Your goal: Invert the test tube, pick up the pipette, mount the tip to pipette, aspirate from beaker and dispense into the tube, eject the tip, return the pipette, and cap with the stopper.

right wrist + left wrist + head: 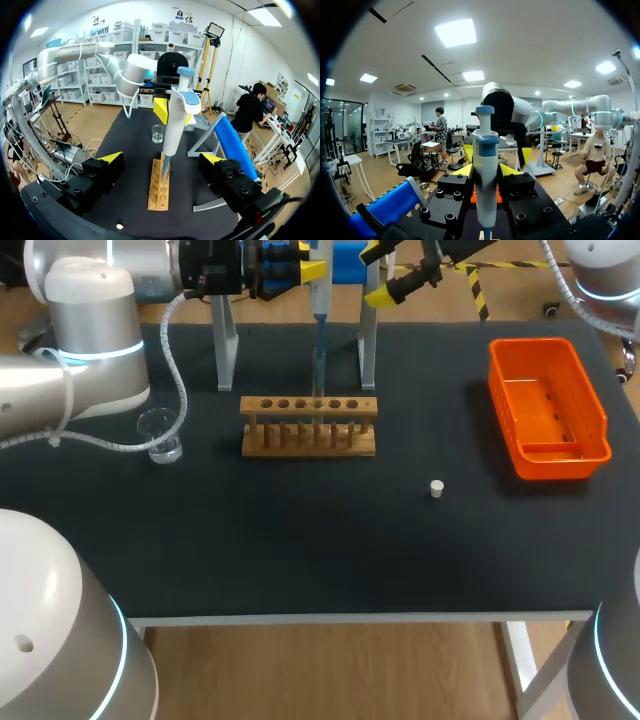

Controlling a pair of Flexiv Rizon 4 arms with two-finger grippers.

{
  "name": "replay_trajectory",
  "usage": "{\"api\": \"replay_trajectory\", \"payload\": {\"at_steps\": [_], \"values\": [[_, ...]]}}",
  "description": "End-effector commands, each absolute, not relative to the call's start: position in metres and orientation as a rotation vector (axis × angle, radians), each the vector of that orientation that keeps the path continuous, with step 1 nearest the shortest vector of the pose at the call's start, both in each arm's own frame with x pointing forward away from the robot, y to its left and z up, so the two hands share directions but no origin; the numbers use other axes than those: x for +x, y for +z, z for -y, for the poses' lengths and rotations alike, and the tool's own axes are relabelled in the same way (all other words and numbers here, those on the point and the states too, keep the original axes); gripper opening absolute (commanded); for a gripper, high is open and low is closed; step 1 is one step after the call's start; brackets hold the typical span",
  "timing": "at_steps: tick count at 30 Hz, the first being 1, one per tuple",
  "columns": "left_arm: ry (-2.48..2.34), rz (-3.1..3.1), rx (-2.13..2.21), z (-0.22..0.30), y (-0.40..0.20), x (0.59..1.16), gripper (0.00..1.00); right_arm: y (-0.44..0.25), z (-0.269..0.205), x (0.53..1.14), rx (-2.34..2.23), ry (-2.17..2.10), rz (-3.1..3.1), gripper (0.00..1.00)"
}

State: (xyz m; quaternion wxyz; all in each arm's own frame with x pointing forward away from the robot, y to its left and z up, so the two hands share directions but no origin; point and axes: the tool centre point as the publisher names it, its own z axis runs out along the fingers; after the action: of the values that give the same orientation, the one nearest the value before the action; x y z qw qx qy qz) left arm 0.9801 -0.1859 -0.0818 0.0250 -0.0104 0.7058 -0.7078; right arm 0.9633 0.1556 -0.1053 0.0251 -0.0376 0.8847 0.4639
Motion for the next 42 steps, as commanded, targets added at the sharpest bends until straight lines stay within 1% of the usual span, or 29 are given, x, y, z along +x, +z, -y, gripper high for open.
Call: {"api": "replay_trajectory", "payload": {"at_steps": [1,9,25,26,28,29,42], "values": [[-2.186,-2.182,-0.037,0.187,-0.081,0.979,0.00,-0.105,-0.155,0.963,-0.115,1.432,-2.738,1.00],[-2.186,-2.182,-0.037,0.187,-0.081,0.979,0.00,-0.104,-0.155,0.962,-0.112,1.458,-2.732,1.00],[-2.186,-2.182,-0.037,0.187,-0.081,0.979,0.00,-0.029,-0.155,0.962,-0.026,1.517,-2.712,1.00],[-2.186,-2.182,-0.037,0.187,-0.081,0.979,0.00,-0.026,-0.155,0.961,-0.024,1.518,-2.712,0.72],[-2.186,-2.182,-0.037,0.187,-0.081,0.979,0.00,-0.021,-0.157,0.960,-0.010,1.520,-2.705,0.04],[-2.186,-2.182,-0.037,0.187,-0.081,0.979,0.00,-0.017,-0.158,0.960,-0.007,1.521,-2.704,0.00],[-2.186,-2.182,-0.037,0.187,-0.081,0.979,0.00,0.001,-0.184,0.972,0.023,1.555,-2.690,0.00]]}}
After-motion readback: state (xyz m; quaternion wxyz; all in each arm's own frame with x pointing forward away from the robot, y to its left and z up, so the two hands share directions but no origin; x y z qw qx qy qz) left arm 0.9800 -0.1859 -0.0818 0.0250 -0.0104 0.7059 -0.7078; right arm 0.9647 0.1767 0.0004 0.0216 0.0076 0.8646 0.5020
